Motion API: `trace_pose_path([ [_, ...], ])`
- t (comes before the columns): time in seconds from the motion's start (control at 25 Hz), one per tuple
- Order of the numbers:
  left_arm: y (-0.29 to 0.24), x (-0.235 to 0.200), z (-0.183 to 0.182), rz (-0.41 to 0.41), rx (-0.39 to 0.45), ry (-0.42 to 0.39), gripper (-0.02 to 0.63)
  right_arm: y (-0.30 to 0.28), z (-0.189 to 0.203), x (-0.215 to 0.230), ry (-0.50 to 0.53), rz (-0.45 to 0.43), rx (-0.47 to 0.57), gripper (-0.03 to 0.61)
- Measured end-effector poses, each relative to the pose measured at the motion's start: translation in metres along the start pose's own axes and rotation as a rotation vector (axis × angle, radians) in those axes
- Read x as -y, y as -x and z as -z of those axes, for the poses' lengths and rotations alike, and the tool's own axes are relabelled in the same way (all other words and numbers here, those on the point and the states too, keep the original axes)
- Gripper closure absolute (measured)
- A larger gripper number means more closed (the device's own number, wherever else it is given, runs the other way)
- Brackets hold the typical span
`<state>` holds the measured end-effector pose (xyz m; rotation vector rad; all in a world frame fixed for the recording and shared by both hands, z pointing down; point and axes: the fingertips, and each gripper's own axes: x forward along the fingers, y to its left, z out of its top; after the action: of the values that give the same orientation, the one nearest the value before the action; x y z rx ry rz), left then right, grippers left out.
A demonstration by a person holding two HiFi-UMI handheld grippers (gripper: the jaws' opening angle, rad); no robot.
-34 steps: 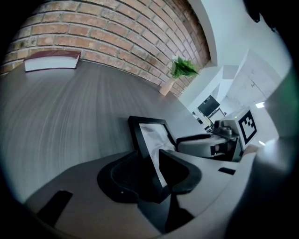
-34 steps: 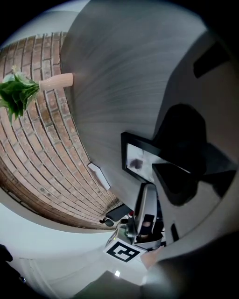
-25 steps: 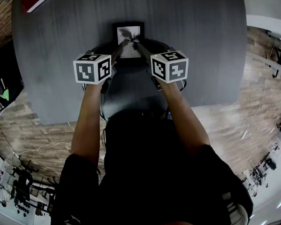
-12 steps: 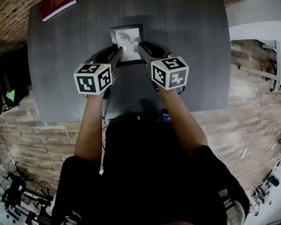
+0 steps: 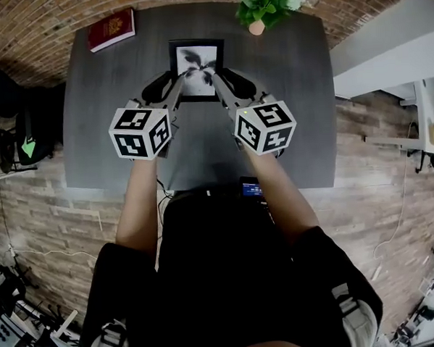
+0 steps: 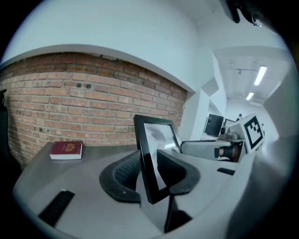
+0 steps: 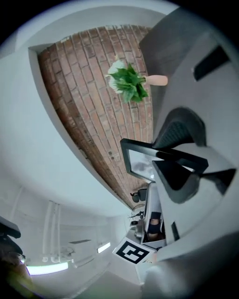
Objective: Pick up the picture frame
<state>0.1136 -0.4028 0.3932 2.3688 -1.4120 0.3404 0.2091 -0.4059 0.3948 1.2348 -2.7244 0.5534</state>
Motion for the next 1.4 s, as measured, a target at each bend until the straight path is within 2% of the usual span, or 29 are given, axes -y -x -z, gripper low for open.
trace_pose_path([
  [0.36, 0.060, 0.040, -0.068, -0.021, 0.182, -0.084, 0.525, 0.054, -0.078, -0.039, 0.118, -0.043, 0.185, 0.497],
  [0.64, 0.116, 0.074, -0.080, 0.006, 0.280, -0.130, 0.532, 0.105, -0.100, -0.080, 0.174, -0.039, 0.281, 0.497],
  [0.92, 0.187, 0.102, -0.058, 0.041, 0.322, -0.131, 0.532, 0.154, -0.078, -0.136, 0.199, -0.022, 0.278, 0.497],
  [1.4, 0.291, 0.156, 0.030, 0.056, 0.308, -0.067, 0.532, 0.247, -0.008, -0.219, 0.216, -0.020, 0.239, 0.497],
])
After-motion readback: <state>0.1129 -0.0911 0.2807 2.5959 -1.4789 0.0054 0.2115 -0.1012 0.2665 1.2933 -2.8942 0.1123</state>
